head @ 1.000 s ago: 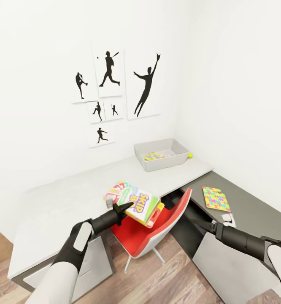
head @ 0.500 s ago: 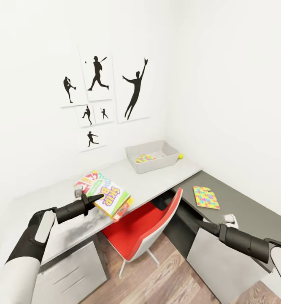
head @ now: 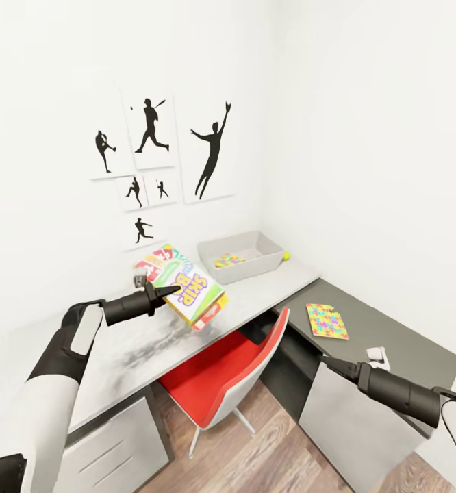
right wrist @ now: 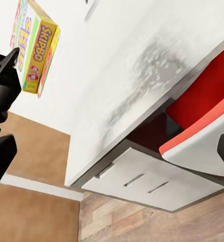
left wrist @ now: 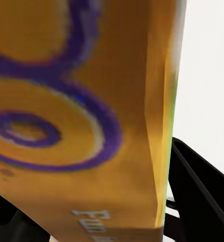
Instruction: Put all the toys in the child's room - the three board games (two on the bed and one on the table), the two jigsaw puzzles on the table, and the tennis ball on the table - inside the toy box on the table in the child's room.
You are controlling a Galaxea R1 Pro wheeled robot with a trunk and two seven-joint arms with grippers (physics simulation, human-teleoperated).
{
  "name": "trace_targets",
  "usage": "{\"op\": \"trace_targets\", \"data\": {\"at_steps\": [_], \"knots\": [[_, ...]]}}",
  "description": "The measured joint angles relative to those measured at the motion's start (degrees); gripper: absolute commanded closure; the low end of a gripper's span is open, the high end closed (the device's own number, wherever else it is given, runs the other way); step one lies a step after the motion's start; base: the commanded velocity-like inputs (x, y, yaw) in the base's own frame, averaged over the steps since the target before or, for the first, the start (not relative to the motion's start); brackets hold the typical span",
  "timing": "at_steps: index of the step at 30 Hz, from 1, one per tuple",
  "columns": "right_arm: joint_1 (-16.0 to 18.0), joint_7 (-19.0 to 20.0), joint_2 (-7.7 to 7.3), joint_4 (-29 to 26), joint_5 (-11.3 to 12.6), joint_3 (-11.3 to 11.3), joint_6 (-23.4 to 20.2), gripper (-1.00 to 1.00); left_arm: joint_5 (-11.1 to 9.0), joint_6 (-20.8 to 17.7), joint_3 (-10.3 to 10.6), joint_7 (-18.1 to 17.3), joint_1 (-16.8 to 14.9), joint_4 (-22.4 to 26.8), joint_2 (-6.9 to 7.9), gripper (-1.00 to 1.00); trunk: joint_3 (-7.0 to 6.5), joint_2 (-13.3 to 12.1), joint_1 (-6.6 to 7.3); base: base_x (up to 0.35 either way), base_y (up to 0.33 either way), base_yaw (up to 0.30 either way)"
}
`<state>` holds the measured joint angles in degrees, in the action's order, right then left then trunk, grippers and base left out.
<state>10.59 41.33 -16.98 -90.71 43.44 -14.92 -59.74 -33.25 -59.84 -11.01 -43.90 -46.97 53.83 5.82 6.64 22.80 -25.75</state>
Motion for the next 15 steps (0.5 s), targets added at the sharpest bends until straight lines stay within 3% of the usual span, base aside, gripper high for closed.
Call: {"op": "trace_targets", "data": {"at_steps": [2, 4, 6, 7, 9, 11, 13, 15], "knots": [[-0.1, -0.1, 0.15, -0.3, 0.1, -1.2, 0.0, -1.0, 0.0, 0.5, -0.4, 0.2, 0.0, -0.1, -0.69, 1.0, -0.06, 0.0, 0.0, 0.0, 0.0, -0.003], [-0.2, -0.1, 0.03, -0.8, 2.5, -5.1, 0.0, -1.0, -0.2, 0.9, -2.0, 0.6, -0.1, -0.3, -2.48, 1.0, -0.09, 0.0, 0.0, 0.0, 0.0, -0.001], [-0.2, -0.5, 0.03, -1.0, 7.0, -9.0, 0.0, -1.0, -0.2, 1.4, -5.5, 1.3, -0.1, -0.5, -4.76, 1.0, -0.09, 0.0, 0.0, 0.0, 0.0, 0.0], [-0.2, -0.7, 0.03, -1.0, 8.7, -10.2, 0.0, -1.0, -0.3, 1.8, -9.0, 2.2, -0.1, -0.5, -6.51, 1.0, -0.09, 0.0, 0.0, 0.0, 0.0, 0.0], [0.2, -1.0, -0.16, -1.0, 9.9, -10.9, 0.0, -1.0, 0.0, 2.3, -13.7, 4.4, -0.1, -0.4, -9.7, 1.0, -0.1, 0.0, 0.0, 0.0, 0.0, 0.0], [1.9, -1.4, -0.67, -1.0, 10.6, -11.3, 0.0, -1.0, 0.3, 4.0, -16.6, 9.4, 0.0, -0.4, -13.27, 1.0, -0.1, 0.0, 0.0, 0.0, 0.0, 0.0], [5.7, -3.0, -1.14, -0.9, 10.9, -11.0, 0.0, -1.0, -0.2, 8.0, -17.5, 14.1, 0.0, -0.3, -15.69, 1.0, -0.1, 0.0, 0.0, 0.0, 0.0, 0.0], [9.8, -6.5, -1.63, -0.7, 11.0, -10.5, 0.0, -1.0, -1.6, 12.1, -17.5, 19.0, -0.1, -0.4, -15.74, 1.0, -0.1, 0.0, -0.01, 0.0, 0.0, 0.0]]}}
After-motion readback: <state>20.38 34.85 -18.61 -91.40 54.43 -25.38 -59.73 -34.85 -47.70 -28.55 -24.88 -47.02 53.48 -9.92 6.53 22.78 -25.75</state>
